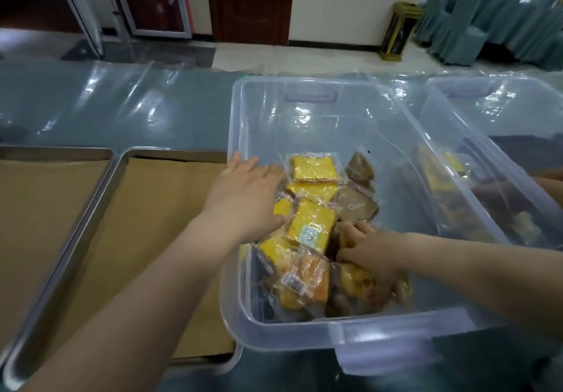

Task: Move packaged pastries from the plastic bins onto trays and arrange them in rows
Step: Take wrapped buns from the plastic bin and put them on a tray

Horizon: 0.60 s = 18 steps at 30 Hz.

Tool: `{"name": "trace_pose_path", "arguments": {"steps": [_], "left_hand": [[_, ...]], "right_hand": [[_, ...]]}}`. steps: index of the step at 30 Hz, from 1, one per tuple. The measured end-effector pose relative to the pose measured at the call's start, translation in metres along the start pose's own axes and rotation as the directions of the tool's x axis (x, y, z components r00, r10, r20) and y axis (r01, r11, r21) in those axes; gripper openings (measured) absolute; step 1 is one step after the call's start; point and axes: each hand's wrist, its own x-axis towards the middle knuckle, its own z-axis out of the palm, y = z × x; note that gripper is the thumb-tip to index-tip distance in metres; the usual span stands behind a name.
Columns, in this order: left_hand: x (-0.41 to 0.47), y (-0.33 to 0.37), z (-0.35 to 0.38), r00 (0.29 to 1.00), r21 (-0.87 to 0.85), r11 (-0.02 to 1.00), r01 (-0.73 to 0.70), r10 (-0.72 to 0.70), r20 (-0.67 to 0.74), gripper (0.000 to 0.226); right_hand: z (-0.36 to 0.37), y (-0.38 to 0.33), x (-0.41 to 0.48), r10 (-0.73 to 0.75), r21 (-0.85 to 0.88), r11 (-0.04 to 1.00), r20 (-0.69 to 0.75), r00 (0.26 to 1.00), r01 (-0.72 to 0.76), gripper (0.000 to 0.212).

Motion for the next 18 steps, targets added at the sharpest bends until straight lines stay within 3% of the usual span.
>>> {"name": "trace_pose_path", "arguments": {"steps": [3, 7, 11, 14, 16, 18], "left_hand": [[-0.002, 0.0, -0.001, 1.0, 0.02, 1.0, 0.002, -0.002, 0.009, 0.082], [-0.003, 0.003, -0.003, 0.998, 0.094, 0.996, -0.009, 0.003, 0.066, 0.084], [-0.001, 0.01, -0.007, 0.986, 0.161, 0.987, -0.021, -0.006, 0.164, 0.082], [0.006, 0.024, -0.01, 0.988, 0.071, 0.996, -0.048, 0.037, 0.153, 0.058], [0.014, 0.041, -0.004, 0.966, 0.041, 0.985, -0.17, 0.158, 0.207, 0.05], [0.016, 0.061, 0.009, 0.893, 0.088, 0.937, -0.339, 0.291, 0.343, 0.045]], "right_hand": [[-0.012, 0.005, 0.004, 0.052, -0.046, 0.997, -0.209, 0.977, -0.062, 0.063], [-0.019, 0.021, 0.005, 0.175, 0.055, 0.985, -0.338, 0.925, -0.166, 0.061], [-0.024, 0.032, 0.005, 0.243, 0.195, 0.964, -0.359, 0.901, -0.182, 0.057], [-0.03, 0.039, 0.005, 0.267, 0.283, 0.945, -0.377, 0.887, -0.164, 0.056], [-0.031, 0.038, 0.007, 0.245, 0.299, 0.943, -0.312, 0.918, -0.15, 0.067], [-0.031, 0.034, 0.009, 0.205, 0.315, 0.939, -0.18, 0.962, -0.141, 0.085]]}}
